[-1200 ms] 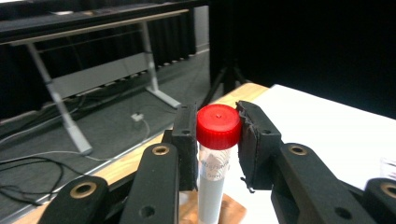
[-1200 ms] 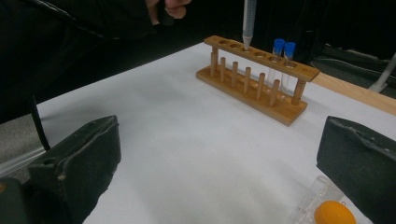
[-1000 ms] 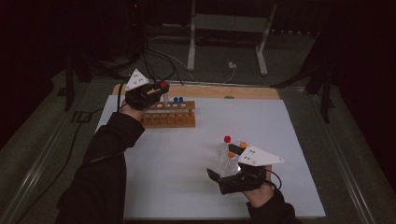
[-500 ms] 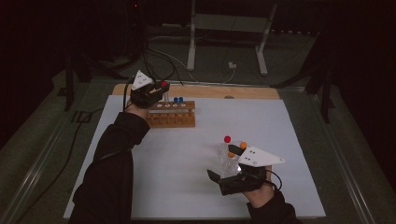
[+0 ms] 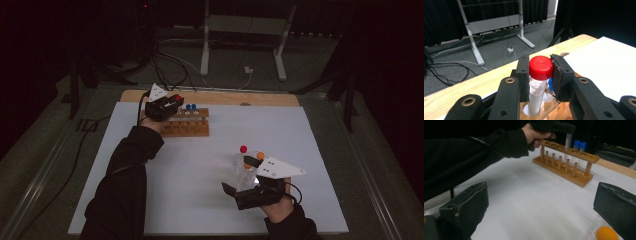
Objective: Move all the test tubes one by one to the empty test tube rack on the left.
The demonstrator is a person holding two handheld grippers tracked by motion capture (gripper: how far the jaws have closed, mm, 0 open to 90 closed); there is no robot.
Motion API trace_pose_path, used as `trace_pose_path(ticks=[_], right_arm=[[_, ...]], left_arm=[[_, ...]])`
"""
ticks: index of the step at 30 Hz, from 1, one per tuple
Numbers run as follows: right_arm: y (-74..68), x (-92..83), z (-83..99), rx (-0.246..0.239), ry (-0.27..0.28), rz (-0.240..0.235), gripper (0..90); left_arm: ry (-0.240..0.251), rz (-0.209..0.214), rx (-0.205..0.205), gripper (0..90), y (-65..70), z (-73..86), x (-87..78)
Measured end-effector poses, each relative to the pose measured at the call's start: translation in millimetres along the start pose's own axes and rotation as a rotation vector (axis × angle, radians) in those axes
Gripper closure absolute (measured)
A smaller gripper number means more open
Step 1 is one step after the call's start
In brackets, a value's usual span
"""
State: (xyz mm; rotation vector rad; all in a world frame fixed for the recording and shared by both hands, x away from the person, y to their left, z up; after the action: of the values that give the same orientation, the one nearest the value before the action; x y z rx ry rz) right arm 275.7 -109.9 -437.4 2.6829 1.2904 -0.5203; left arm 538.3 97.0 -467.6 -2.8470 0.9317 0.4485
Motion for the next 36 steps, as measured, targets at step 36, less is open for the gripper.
trace_pose_path(ticks=[36], right_arm=[[10.0, -13.8, -13.8, -0.056, 0.051, 0.023, 0.0]], left_arm=[[-0.079, 0.019, -0.063, 69.9, -2.9, 22.2, 9.0]])
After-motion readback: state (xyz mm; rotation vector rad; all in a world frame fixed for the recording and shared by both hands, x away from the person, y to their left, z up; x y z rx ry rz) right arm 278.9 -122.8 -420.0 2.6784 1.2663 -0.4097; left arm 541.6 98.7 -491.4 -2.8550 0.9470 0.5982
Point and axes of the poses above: each handheld gripper's, and its own axes: x roughly forward along the jaws, z roughly out of its underside, y roughly to its right, the point moved 9 cm from there along x, roughly forward along the jaws
